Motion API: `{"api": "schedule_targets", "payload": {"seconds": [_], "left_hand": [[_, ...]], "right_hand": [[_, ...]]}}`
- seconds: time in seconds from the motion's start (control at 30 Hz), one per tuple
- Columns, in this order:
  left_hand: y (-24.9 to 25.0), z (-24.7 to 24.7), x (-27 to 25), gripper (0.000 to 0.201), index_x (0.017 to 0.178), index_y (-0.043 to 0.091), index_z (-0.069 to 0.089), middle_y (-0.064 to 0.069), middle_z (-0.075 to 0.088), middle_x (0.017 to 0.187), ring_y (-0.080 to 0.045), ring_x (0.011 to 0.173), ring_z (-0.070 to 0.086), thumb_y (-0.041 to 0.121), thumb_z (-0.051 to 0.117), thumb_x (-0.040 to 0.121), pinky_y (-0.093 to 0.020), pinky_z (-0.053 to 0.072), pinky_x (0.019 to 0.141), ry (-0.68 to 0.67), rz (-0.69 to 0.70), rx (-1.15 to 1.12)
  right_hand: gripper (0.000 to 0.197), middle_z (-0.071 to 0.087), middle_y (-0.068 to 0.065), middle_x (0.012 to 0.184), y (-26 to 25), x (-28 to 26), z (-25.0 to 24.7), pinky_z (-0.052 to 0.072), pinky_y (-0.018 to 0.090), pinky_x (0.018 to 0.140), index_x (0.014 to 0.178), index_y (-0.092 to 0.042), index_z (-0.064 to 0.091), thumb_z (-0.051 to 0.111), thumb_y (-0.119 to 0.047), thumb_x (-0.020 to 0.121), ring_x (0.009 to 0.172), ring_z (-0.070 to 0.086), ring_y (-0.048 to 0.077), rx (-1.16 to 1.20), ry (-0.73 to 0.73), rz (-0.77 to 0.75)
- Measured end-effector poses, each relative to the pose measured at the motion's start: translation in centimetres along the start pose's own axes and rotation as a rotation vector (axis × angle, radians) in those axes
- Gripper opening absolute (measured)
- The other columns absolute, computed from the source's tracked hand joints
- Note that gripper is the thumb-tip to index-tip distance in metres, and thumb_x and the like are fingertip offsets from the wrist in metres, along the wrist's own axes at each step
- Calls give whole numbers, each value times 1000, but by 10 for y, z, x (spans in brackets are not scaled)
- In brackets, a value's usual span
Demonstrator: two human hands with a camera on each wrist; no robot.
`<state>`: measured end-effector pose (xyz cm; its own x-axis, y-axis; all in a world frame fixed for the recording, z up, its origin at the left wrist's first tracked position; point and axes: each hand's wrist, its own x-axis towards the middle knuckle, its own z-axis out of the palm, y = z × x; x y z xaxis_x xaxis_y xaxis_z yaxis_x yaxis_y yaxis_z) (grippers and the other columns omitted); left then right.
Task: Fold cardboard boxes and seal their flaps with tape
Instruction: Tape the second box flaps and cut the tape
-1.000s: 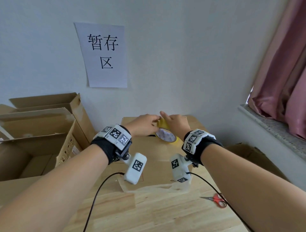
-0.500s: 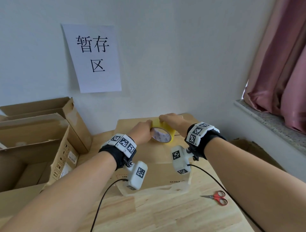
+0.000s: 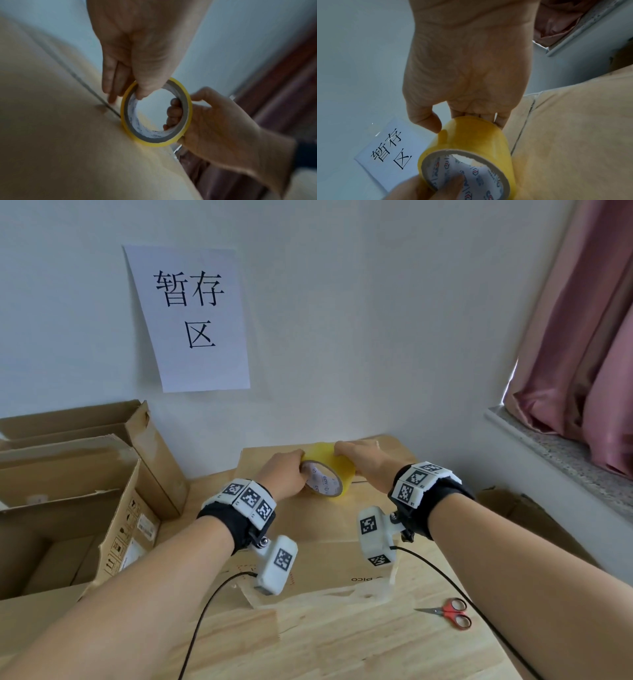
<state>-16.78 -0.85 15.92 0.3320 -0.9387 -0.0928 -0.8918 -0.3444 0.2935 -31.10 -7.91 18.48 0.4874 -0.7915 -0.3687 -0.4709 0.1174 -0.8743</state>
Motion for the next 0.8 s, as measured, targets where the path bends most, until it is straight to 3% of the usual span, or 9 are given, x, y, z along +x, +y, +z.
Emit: {"api": "schedule_targets", "payload": {"seconds": [0.1,0.17,0.23,0.27,0.37,0.53,0.67,0.73,0.8], "left_hand": [[6,-9,-4,29,117,11,51,-14,62,106,-33,94,59,28,43,96,-35,44,70,106,70,153],[9,-12,-4,26,117,8,48,-17,60,102,-35,92,59,21,41,96,-34,39,65,125,91,285],[6,-11,-3,23,115,5,47,-18,59,103,-36,92,59,13,40,95,-34,39,66,112,83,320],[3,-9,-1,22,113,4,48,-18,60,103,-35,93,59,11,40,94,-35,40,66,110,70,284],[-7,-6,0,20,108,4,53,-17,62,102,-34,94,60,9,41,92,-35,44,72,103,26,88],[-28,1,13,24,107,9,61,-12,65,108,-30,99,60,14,43,91,-38,50,87,56,-75,-197],[-43,5,19,25,111,15,63,-9,67,110,-27,99,65,12,46,92,-41,57,83,-34,-133,-459],[-41,5,16,26,114,13,61,-10,66,112,-27,101,64,13,45,94,-40,55,86,-16,-108,-394],[-34,1,10,27,117,11,57,-12,65,112,-30,102,61,16,43,95,-35,50,86,53,-64,-138]], "right_hand": [[19,47,6,105,-2,1,0,41,42,104,74,-20,54,55,-31,89,108,51,26,-51,-10,1],[21,47,7,109,-6,2,2,39,42,106,94,-13,60,52,-32,90,116,49,26,-90,-14,-20],[33,48,7,114,-9,2,6,38,42,106,115,-13,56,48,-35,92,116,48,26,-148,-31,-27],[32,48,6,114,-9,4,8,37,42,106,113,-14,55,47,-36,92,113,48,26,-165,-40,-32],[20,49,5,104,-6,5,11,40,42,103,86,-18,57,50,-36,89,99,48,23,-130,-42,-37],[21,55,8,109,-1,7,14,41,41,104,103,-12,60,51,-26,90,105,52,25,-30,-120,-85],[15,56,2,96,1,12,20,41,41,100,85,-18,63,50,-25,88,95,50,20,-43,-182,-120],[15,56,0,99,3,14,22,40,39,100,81,-27,62,49,-29,88,97,49,19,-61,-160,-125],[16,55,1,101,5,14,21,39,39,99,78,-30,60,48,-32,89,98,49,20,-73,-136,-123]]}}
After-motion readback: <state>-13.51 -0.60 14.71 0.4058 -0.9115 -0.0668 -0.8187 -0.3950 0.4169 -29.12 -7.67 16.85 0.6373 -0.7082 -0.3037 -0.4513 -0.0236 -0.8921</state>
